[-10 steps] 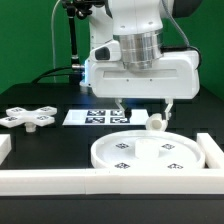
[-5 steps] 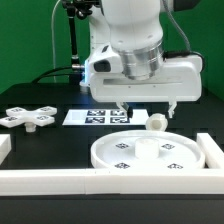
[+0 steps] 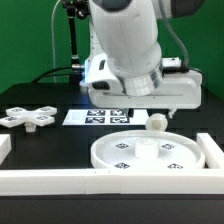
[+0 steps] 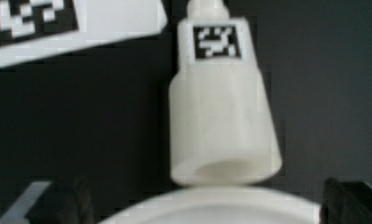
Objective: Assemble round table
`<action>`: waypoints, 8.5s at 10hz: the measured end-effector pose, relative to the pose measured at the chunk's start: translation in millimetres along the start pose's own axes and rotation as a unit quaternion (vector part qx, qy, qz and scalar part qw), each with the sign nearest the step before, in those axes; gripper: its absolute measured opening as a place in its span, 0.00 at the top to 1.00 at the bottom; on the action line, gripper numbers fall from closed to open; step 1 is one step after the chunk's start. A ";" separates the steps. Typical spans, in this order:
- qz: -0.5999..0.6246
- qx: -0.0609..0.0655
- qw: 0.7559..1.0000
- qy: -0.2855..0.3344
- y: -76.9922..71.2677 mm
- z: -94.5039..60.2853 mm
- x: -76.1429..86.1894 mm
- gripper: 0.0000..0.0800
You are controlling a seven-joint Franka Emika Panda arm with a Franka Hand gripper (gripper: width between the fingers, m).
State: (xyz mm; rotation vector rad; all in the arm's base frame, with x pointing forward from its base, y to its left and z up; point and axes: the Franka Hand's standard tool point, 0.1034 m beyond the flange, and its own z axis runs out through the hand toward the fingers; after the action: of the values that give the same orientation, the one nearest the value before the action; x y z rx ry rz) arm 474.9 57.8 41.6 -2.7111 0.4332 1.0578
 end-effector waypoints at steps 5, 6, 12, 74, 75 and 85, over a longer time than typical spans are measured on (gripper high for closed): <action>-0.008 -0.015 0.988 -0.155 0.3 14.9 -4.1 0.19; -0.009 -0.014 0.988 -0.154 -0.7 16.2 1.5 0.19; -0.011 -0.020 0.989 -0.145 -4.2 36.2 4.7 0.19; -0.186 -0.048 0.855 0.482 -2.3 -112.8 31.1 0.49; -0.186 -0.048 0.855 0.482 -1.9 -112.4 31.1 0.49; -0.188 -0.052 0.852 0.486 -4.1 -95.8 40.8 0.49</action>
Offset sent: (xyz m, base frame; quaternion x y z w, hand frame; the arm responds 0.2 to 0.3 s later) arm 0.0064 0.0132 0.0073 0.0000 -0.1227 -0.0210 0.9922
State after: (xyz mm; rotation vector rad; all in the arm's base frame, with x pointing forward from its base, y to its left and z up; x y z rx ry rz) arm 564.9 26.0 83.4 -3.0388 -0.0550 -0.4687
